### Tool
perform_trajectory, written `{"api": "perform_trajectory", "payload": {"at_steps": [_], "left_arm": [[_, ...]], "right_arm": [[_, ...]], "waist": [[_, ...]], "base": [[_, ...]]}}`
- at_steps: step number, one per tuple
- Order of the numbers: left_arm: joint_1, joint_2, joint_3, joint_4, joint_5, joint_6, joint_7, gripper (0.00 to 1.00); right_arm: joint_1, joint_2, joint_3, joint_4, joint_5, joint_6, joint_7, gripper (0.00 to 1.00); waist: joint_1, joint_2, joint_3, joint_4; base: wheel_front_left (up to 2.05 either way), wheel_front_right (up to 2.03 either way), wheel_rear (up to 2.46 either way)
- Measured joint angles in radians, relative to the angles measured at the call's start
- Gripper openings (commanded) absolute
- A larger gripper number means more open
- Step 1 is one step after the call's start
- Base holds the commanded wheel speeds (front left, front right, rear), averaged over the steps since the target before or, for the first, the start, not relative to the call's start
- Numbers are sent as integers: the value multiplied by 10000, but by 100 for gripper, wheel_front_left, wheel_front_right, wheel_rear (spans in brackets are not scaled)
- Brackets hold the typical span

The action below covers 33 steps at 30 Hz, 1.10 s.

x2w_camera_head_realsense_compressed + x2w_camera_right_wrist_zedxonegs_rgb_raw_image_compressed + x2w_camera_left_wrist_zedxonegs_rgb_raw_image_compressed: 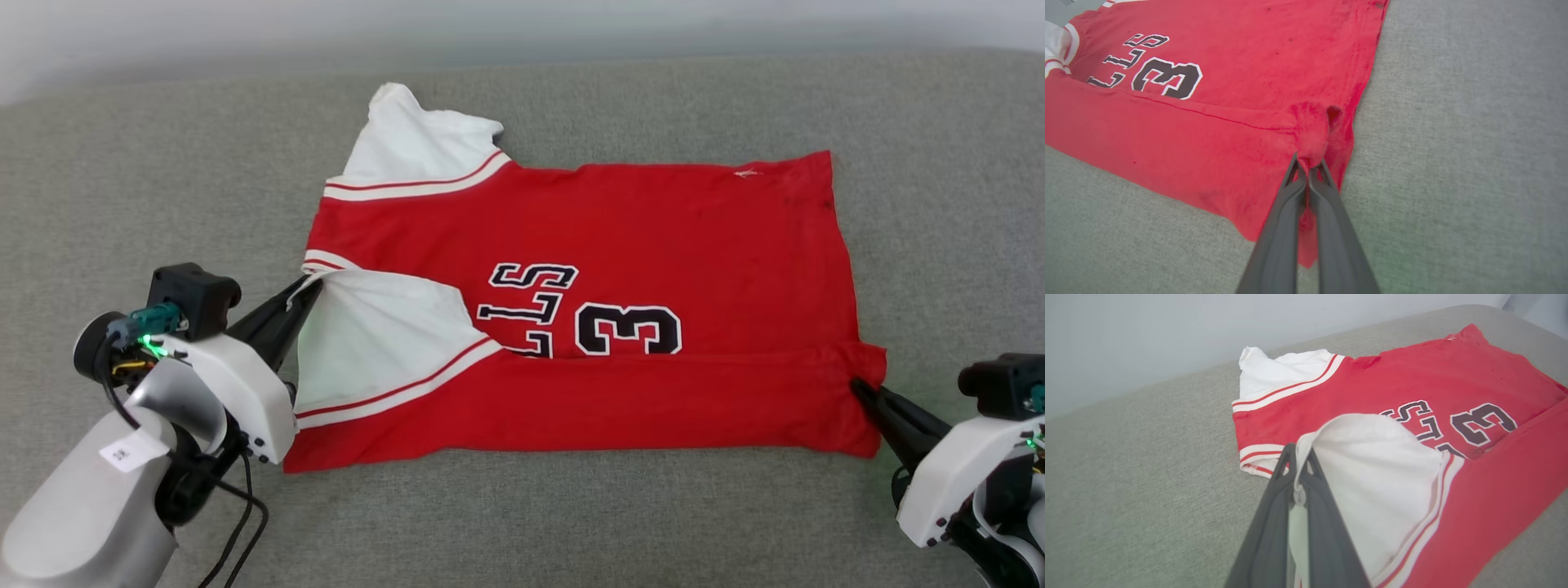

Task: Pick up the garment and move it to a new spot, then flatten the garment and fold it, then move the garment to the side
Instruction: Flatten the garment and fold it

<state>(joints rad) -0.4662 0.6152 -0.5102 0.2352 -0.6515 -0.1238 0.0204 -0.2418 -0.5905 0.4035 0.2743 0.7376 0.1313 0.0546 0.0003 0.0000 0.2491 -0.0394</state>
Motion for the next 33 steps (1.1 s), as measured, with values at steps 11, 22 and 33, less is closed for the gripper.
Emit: {"api": "perform_trajectory", "payload": {"at_steps": [11,22,33], "left_arm": [[-941,-314,-1246,2418,-679,-52,-198,0],[-1440,-593,-2199,3578,-1730,-54,-1200,100],[-2050,142,-2924,3009,-2385,-54,-153,100]], "right_arm": [[-779,63,608,573,-159,2,79,0],[-843,257,642,938,21,0,-169,100],[-315,387,-63,564,-244,0,-550,100]], "waist": [[-1,0,779,-124],[-2,0,523,-83],[-3,0,-481,245]], "base": [[0,0,0],[0,0,0],[0,0,0]]}}
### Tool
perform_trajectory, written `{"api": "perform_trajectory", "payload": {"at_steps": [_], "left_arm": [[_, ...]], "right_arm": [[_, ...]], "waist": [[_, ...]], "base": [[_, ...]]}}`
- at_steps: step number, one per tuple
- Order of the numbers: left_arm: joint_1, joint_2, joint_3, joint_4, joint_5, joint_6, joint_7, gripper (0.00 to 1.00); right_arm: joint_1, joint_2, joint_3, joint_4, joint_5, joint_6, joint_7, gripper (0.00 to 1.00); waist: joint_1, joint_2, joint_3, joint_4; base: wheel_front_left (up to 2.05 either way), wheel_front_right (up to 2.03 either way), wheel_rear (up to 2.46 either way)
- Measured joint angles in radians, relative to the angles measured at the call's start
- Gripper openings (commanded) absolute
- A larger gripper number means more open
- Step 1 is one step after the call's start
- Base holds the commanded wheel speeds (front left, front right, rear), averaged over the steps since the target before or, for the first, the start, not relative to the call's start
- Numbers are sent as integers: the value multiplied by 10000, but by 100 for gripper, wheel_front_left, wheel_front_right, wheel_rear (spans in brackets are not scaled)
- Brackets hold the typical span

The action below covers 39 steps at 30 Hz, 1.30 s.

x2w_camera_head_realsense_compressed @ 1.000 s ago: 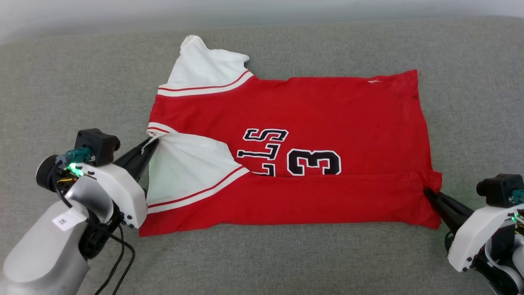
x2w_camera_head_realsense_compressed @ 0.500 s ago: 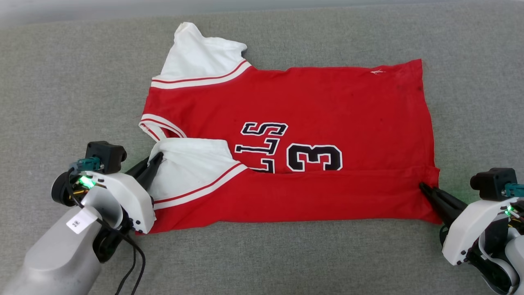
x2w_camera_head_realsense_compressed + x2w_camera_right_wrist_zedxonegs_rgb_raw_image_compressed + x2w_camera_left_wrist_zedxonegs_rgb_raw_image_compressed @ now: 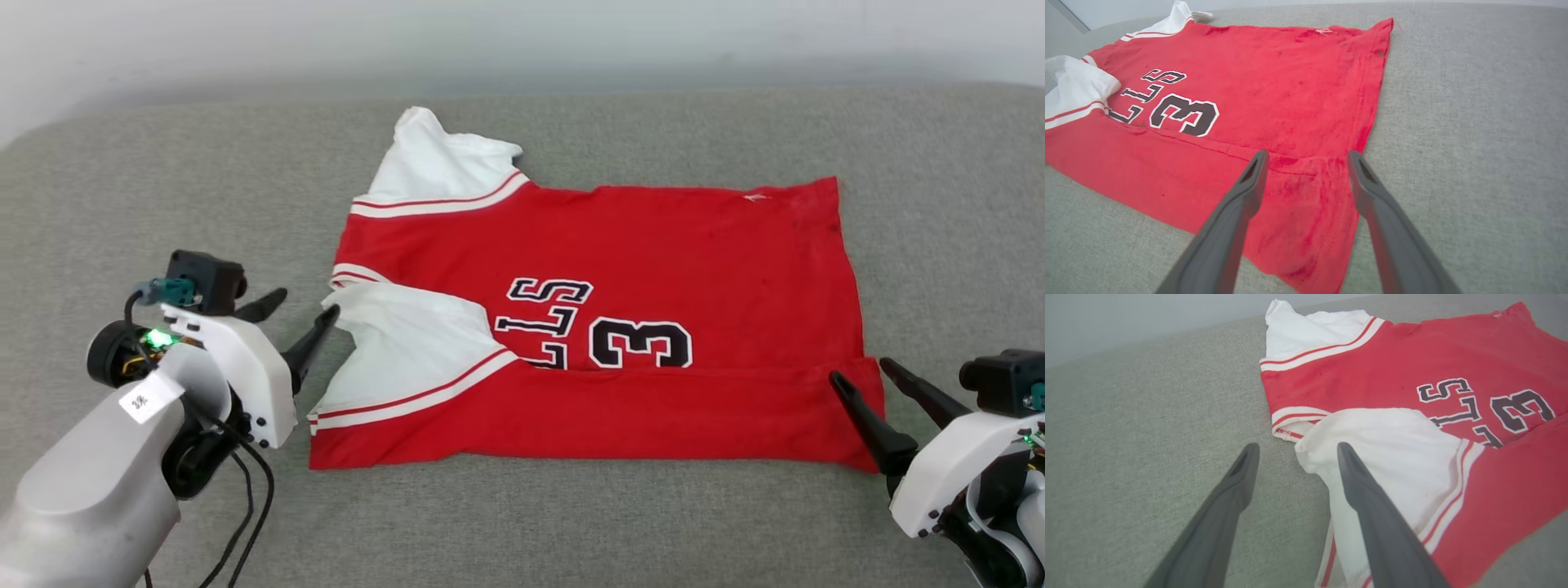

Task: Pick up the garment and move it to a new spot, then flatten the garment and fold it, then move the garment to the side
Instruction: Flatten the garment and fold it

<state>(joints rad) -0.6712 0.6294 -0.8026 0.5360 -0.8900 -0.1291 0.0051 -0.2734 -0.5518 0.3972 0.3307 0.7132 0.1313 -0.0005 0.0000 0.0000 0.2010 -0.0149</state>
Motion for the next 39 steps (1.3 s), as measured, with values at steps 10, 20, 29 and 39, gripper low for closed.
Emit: {"api": "perform_trajectory", "payload": {"at_steps": [10,20,29,39], "left_arm": [[-640,800,-805,-1239,-1760,0,4002,100],[-856,412,-1580,-771,-2314,63,6349,100],[-614,19,-2159,188,-2084,29,6330,100],[-563,-81,-2824,414,-1494,2,4792,0]], "right_arm": [[402,318,-399,-219,-391,0,192,100],[442,506,-470,-334,-564,0,366,100],[293,627,-378,-267,-585,0,460,100],[149,420,-360,-257,-713,-2,368,100]], "waist": [[0,0,-530,422],[0,0,-555,334],[0,0,-278,64],[-1,0,-333,-8]], "base": [[0,0,0],[0,0,0],[0,0,0],[0,0,0]]}}
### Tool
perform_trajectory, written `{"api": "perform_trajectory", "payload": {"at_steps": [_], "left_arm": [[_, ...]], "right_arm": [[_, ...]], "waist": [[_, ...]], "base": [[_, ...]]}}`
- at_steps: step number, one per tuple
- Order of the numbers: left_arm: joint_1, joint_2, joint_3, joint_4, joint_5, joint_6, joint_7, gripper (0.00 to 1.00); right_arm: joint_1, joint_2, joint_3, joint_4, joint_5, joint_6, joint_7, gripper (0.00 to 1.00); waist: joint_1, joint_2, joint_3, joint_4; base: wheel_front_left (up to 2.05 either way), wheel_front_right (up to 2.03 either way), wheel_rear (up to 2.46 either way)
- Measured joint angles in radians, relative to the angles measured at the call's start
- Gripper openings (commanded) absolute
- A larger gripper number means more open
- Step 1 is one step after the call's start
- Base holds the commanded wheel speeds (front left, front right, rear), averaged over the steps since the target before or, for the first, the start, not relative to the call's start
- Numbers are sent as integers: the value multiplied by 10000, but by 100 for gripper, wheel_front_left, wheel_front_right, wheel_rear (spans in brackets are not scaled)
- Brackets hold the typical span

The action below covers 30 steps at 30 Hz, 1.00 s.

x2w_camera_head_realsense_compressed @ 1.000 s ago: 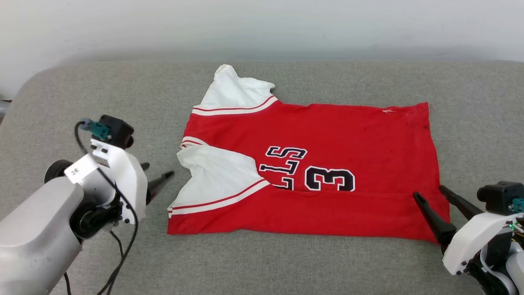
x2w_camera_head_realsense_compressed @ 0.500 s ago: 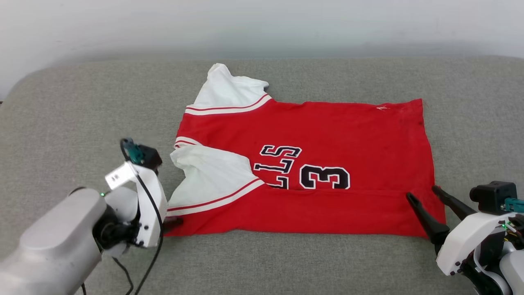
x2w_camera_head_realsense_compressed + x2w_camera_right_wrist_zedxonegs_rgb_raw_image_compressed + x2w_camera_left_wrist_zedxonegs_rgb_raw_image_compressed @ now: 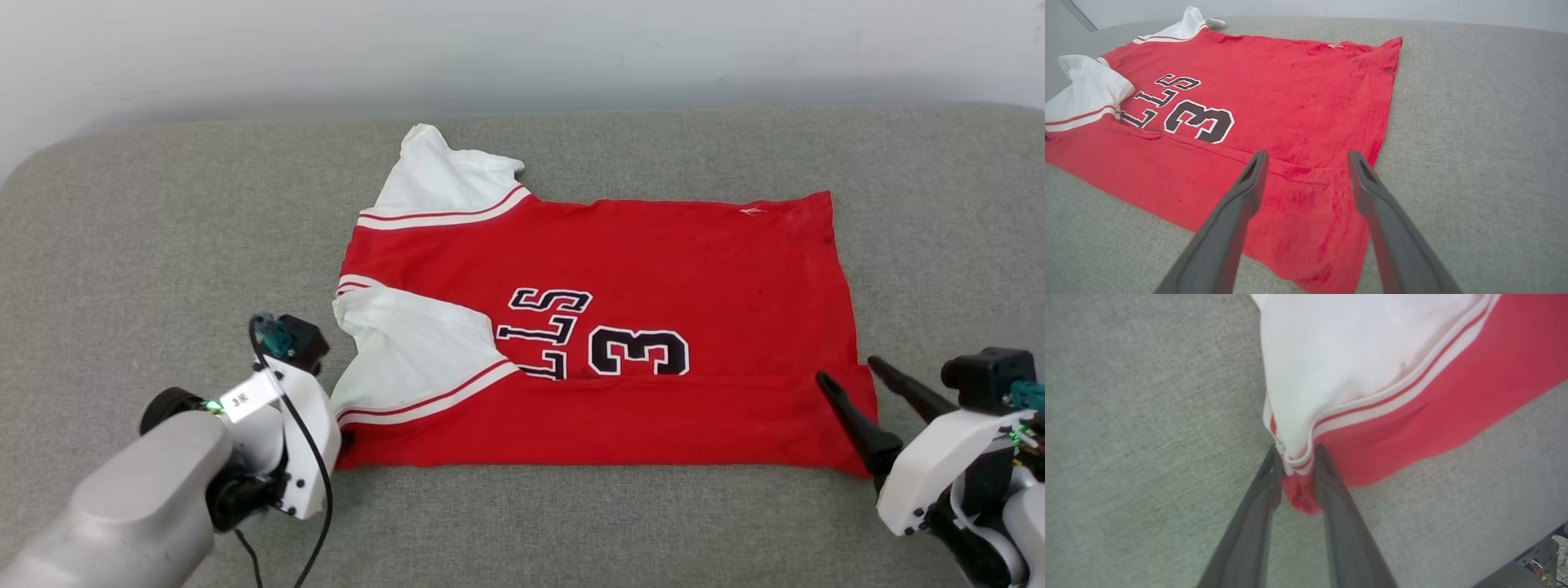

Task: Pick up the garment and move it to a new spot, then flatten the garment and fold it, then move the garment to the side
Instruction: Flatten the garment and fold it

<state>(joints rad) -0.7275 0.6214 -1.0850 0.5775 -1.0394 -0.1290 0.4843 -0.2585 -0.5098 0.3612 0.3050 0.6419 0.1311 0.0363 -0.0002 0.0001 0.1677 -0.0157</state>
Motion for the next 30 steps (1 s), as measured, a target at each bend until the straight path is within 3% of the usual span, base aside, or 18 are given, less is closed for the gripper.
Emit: {"api": "perform_trajectory", "payload": {"at_steps": [8,12,18,23,30], "left_arm": [[10,347,-186,-721,234,0,-1549,0],[11,623,-86,-1285,412,35,-2080,0],[76,918,8,-2286,625,462,-2468,0],[93,1074,58,-2976,763,779,-2548,0],[97,1210,155,-3494,849,1030,-2675,0]], "right_arm": [[-613,-901,-107,-495,-502,0,890,100],[-810,-1647,138,-840,-391,0,2359,100],[-943,-2416,688,-1287,495,0,4857,100],[-959,-2355,974,-1070,805,0,5829,100],[-1167,-1595,1285,54,558,0,5879,100]], "waist": [[1,0,-311,59],[1,0,-355,128],[1,0,-279,223],[2,0,-94,324],[2,0,317,494]], "base": [[0,0,0],[0,0,0],[0,0,0],[0,0,0],[0,0,0]]}}
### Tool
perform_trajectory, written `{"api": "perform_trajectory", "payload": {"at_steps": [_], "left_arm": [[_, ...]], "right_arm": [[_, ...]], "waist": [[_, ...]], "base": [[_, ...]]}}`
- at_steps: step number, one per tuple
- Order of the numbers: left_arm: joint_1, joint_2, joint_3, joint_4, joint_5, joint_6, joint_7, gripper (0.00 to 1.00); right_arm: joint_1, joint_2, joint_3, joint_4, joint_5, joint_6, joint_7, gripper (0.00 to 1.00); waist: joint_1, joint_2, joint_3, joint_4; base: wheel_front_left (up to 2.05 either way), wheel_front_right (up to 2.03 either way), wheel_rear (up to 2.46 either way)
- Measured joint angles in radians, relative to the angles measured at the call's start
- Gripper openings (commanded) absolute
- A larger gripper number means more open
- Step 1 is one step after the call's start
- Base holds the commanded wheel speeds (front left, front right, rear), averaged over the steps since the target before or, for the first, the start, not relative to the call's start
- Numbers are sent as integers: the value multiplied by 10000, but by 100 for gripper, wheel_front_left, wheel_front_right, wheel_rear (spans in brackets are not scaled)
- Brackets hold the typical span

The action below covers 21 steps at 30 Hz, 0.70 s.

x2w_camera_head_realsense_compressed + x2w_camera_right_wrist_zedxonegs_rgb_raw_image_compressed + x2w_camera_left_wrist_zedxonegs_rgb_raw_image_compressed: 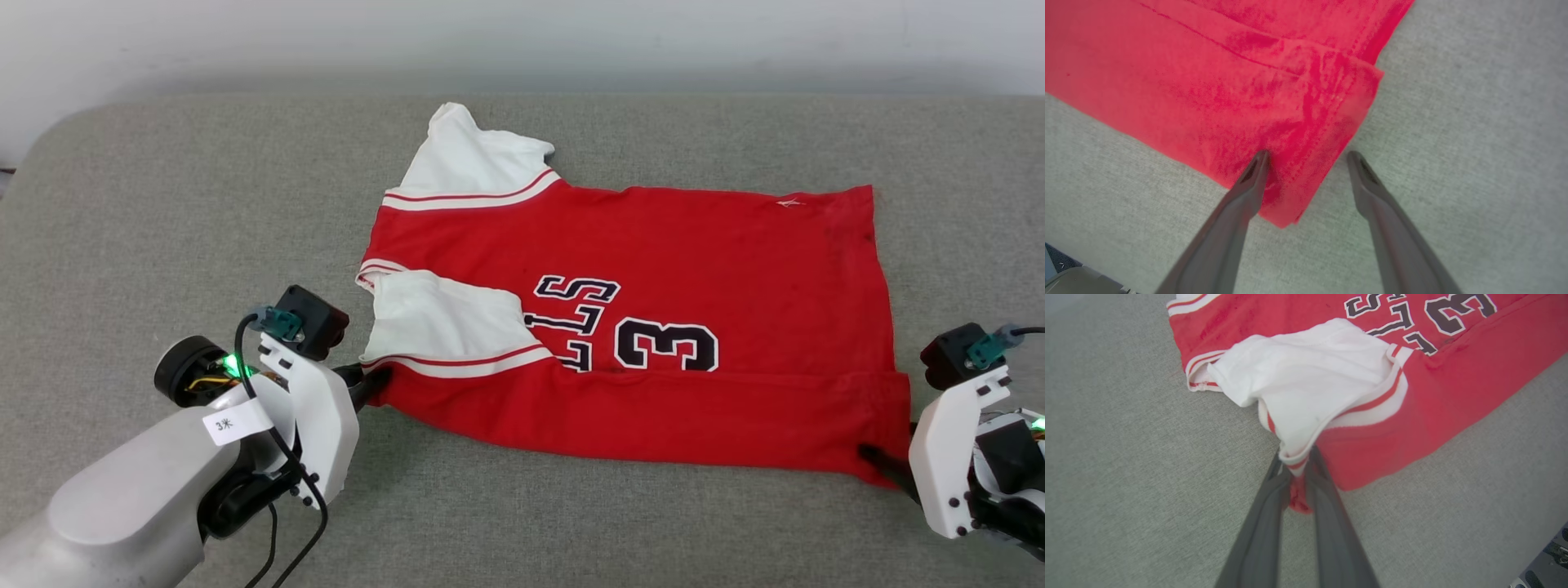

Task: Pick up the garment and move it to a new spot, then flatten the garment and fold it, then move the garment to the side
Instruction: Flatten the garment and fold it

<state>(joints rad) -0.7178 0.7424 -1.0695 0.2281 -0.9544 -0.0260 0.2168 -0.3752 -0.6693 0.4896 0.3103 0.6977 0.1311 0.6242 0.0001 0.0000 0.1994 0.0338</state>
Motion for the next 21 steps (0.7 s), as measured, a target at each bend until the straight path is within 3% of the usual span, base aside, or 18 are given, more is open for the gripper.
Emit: {"api": "perform_trajectory", "payload": {"at_steps": [9,10,11,21], "left_arm": [[210,-15,121,-105,-104,190,-384,0],[308,-19,123,-98,-130,215,-456,0],[308,-19,123,-98,-130,215,-456,0],[1414,215,247,-414,-489,673,-1237,0]], "right_arm": [[-200,253,658,932,167,-59,-499,100],[-198,259,708,968,178,-65,-725,44],[-198,259,708,968,178,-65,-725,0],[221,59,872,577,608,0,-2318,0]], "waist": [[-1,-1,281,186],[-1,0,251,174],[-1,0,251,174],[0,0,-629,24]], "base": [[0,0,0],[0,0,0],[0,0,0],[0,0,0]]}}
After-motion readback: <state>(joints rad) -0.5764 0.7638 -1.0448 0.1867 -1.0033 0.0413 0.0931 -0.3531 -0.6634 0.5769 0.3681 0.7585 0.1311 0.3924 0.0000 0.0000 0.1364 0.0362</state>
